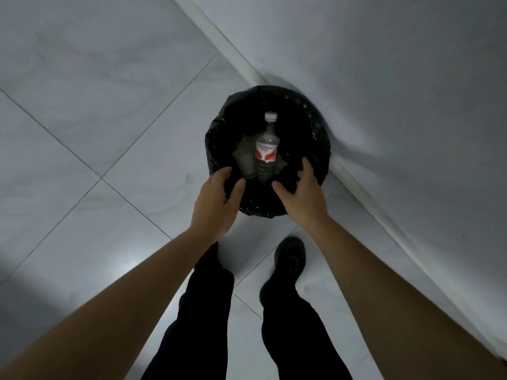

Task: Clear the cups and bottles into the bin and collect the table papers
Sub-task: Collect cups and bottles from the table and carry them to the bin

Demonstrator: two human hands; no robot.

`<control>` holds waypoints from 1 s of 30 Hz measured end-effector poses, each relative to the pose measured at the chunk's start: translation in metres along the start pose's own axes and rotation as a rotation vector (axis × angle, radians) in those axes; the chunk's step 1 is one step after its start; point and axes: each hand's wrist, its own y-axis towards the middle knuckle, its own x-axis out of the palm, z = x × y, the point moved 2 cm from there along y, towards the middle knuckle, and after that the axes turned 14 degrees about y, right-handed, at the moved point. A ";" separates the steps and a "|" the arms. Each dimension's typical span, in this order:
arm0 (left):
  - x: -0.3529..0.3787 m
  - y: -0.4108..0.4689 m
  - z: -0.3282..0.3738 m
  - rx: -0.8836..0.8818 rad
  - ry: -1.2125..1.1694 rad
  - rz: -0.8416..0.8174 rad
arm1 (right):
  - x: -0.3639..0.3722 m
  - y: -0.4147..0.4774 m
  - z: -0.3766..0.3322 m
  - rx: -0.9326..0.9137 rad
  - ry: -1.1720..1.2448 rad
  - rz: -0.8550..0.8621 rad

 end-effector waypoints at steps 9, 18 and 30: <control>-0.223 -0.182 0.091 0.121 0.121 0.071 | -0.088 -0.195 -0.183 -0.129 -0.115 -0.080; -0.438 -0.421 0.154 0.156 -0.236 0.459 | -0.166 -0.441 -0.388 -0.565 0.164 -0.135; -0.269 -0.665 0.113 -0.523 -0.834 1.158 | -0.155 -0.533 -0.323 -0.705 0.087 -0.682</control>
